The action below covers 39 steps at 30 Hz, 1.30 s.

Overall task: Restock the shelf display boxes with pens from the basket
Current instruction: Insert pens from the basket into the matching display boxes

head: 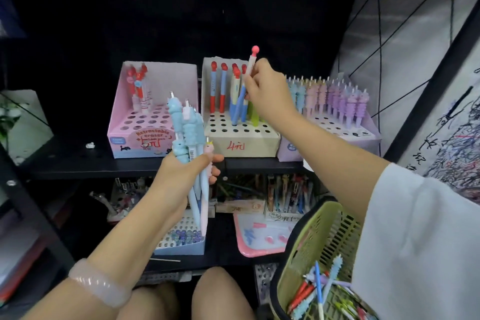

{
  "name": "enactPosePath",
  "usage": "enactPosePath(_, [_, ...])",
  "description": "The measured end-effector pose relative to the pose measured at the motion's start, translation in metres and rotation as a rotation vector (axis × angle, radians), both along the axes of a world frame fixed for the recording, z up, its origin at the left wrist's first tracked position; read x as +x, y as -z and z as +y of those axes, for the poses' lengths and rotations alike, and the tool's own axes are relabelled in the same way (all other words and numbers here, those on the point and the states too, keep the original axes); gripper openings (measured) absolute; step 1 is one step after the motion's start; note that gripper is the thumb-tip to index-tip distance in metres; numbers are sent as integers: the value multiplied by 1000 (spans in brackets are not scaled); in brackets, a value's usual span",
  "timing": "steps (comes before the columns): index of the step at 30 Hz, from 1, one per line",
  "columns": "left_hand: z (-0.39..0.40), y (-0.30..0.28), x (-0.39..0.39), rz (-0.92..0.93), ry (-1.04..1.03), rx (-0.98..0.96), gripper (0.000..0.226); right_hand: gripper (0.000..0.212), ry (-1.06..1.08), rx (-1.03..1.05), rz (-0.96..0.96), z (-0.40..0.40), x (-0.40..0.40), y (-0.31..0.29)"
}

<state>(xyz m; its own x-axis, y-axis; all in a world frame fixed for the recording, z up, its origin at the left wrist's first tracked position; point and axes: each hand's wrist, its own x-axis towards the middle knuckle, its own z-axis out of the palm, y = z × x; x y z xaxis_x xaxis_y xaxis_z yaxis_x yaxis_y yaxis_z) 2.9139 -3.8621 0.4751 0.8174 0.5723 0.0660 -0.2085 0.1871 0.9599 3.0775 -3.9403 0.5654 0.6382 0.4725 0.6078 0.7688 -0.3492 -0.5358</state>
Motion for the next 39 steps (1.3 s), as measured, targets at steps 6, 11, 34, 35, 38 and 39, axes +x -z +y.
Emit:
enactPosePath(6, [9,-1,-6,-47,2,-42,10,14,-1,-336,33,11,-1,14])
enactPosePath(11, [13,1,-6,-73,13,-82,9,28,105,-294,43,3,-11,15])
enactPosePath(34, [-28,-4,45,63,102,9,2,15,-5,245,227,-85,28,-3])
enactPosePath(35, [-32,-4,50,74,129,30,3,13,70,248,165,-93,42,-7])
enactPosePath(38, [-44,-5,63,78,186,82,3,21,253,180,15,-108,81,-16])
enactPosePath(39, [-46,-5,67,76,195,93,5,23,296,139,-21,-111,90,-18])
